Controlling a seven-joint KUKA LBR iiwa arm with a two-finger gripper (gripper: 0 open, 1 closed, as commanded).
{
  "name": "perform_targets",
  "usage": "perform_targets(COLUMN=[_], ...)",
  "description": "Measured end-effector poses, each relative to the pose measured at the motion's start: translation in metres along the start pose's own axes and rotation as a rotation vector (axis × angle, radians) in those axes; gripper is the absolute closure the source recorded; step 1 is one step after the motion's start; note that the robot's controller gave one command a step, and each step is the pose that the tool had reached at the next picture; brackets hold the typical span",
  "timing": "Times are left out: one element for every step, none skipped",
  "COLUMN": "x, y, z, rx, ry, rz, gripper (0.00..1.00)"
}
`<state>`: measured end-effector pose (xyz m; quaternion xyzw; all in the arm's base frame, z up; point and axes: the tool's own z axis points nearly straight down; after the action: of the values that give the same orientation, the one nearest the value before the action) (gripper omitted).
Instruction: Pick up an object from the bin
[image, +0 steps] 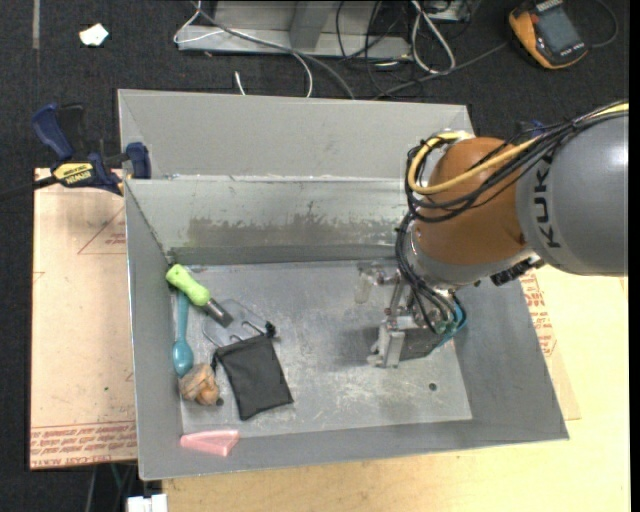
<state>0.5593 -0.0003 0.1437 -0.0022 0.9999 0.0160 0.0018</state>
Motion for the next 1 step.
perform_targets(x=[0.0006], y=[-0.0016], z=[-0.0042], rx=[0.002], ry=[0.0], rz=[0.002], gripper=[0.0])
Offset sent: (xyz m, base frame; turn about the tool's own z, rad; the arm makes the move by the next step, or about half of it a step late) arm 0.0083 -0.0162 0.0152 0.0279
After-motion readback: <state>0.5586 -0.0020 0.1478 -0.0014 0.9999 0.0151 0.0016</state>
